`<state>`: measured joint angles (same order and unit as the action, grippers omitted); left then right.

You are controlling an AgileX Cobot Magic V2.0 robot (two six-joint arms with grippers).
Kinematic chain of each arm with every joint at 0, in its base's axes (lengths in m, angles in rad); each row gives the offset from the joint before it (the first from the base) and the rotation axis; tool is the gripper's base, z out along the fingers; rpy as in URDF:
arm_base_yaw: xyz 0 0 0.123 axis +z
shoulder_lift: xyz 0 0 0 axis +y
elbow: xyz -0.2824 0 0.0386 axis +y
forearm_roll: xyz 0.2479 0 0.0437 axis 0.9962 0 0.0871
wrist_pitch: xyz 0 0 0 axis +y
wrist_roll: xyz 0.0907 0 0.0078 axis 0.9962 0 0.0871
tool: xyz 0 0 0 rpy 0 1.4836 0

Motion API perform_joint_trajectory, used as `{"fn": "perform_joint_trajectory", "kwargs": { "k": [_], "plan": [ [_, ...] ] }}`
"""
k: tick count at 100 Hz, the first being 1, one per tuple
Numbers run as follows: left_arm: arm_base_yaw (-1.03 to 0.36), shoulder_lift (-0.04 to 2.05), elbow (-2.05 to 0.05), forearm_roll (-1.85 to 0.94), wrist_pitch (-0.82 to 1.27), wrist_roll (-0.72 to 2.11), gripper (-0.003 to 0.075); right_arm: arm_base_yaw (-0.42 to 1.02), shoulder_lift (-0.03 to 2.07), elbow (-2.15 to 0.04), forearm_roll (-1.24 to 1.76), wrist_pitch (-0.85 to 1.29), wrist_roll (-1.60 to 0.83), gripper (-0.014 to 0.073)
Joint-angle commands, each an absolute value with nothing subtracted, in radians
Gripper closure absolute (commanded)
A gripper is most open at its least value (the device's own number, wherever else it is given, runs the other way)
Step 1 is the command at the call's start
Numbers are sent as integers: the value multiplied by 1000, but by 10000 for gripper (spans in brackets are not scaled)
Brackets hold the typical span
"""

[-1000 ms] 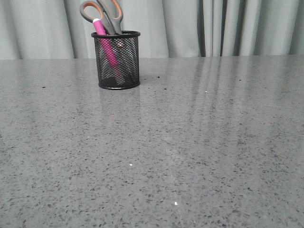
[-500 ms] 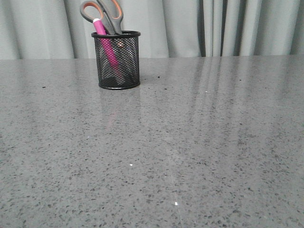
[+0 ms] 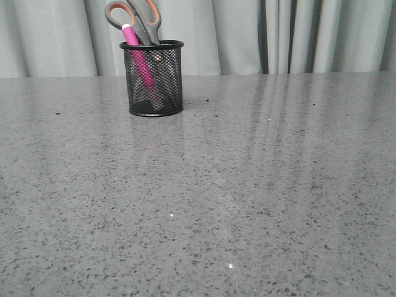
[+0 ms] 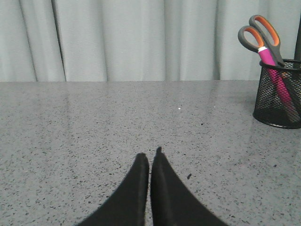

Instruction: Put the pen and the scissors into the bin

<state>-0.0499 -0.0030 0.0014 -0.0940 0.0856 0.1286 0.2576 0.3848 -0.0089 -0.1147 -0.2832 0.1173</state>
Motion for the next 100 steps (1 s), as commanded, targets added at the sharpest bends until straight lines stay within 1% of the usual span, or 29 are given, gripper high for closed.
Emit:
{"fn": "perform_joint_trajectory", "kwargs": {
  "k": [1,13,21,34,49,75,100],
  "plan": [
    [-51,-36,46,-96,14,118,739,242,340,-31,-55,-214,57,670],
    [-51,-36,46,-96,14,118,739,212,262,-31,-23,-206,-43,670],
    [-51,-36,46,-96,14,118,739,147,201,-20,34,-195,-85,670],
    [-51,-36,46,-96,14,118,739,51,99,25,34,-170,-87,670],
    [-51,-36,46,-96,14,118,739,25,-37,25,0,58,-87,670],
    [-51,-36,46,-96,16,118,739,25,-31,25,-8,98,-87,670],
    [-51,-36,46,-96,16,118,739,25,-31,25,-8,92,-87,670]
  ]
}}
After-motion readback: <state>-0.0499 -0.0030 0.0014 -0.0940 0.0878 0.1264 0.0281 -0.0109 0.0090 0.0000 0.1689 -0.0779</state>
